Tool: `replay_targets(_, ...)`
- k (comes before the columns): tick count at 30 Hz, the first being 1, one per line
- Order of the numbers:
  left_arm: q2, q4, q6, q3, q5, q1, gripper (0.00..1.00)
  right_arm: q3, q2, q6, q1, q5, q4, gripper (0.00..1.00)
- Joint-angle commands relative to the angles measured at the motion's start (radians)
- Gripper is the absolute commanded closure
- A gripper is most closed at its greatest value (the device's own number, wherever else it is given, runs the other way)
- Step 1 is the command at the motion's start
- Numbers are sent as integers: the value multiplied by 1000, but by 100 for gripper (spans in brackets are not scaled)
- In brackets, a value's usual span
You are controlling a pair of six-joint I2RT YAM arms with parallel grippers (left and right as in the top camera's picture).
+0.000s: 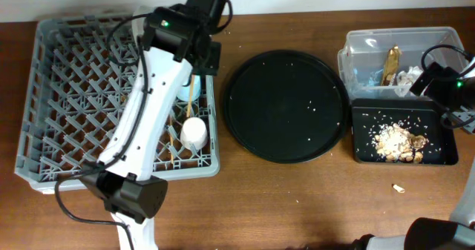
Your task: Sort waste into correct bins and load items into the dishwasher rack
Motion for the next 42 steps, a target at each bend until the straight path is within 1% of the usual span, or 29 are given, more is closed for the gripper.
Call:
replay_targets(1,-14,-33,8,0,-10,42,100,-3,-16,2,-2,8,1,2)
replay_targets(2,-14,-55,-10,0,-8,66,100,-3,-16,2,-2,8,1,1)
replay_targets(5,-10,-65,-10,-2,52,106,99,-3,-16,2,-2,9,1,1)
replay_targets(8,-8,-56,-11,-38,49,128,100,-3,-16,2,-2,8,1,2)
replay_targets(9,-8,-44,-11,-74,49,142,100,-3,-16,2,-2,8,1,1)
replay_targets(11,-8,0,-54,-163,49,176,99,-3,-16,2,-2,9,1,2)
replay_targets(16,-8,134,-60,-372,50,242,100,-3,-16,2,-2,9,1,2)
replay_targets(21,-8,291,-60,-596,50,246,99,-3,-17,2,-2,9,1,2)
replay_targets(22,-8,301,-60,-616,50,246,94,-3,-16,2,-2,9,1,1)
replay_targets(23,-8,301,-60,-624,50,246,84,-3,-17,2,-2,9,1,2)
replay_targets(24,-8,296,-60,-625,49,246,70,-3,-16,2,-2,9,1,1)
replay_targets(25,-8,290,-59,-625,49,246,58,-3,-16,2,-2,9,1,2)
replay_targets(26,-11,284,-59,-625,49,246,51,-3,-16,2,-2,9,1,2)
replay_targets(27,-18,280,-59,-624,49,246,50,-3,-16,2,-2,8,1,2)
replay_targets(28,-30,278,-53,-621,50,246,46,-3,-16,2,-2,9,1,1)
replay_targets(32,-121,254,-41,-581,50,246,45,-3,-16,2,-2,8,1,1)
replay_targets(34,-245,266,-40,-547,50,246,44,-3,-16,2,-2,8,1,1)
replay_targets(35,-313,280,-40,-534,50,246,42,-3,-16,2,-2,9,1,2)
replay_targets(36,-372,293,-40,-533,50,246,32,-3,-16,2,-2,8,1,2)
replay_targets(37,-417,293,-40,-533,49,246,29,-3,-16,2,-2,9,1,2)
replay_targets(38,-454,291,-41,-533,50,246,7,-3,-16,2,-2,9,1,2)
replay_targets(39,-496,289,-40,-533,50,246,0,-3,-17,2,-2,9,1,2)
replay_targets(42,-549,282,-41,-533,50,246,0,-3,-16,2,-2,9,1,1)
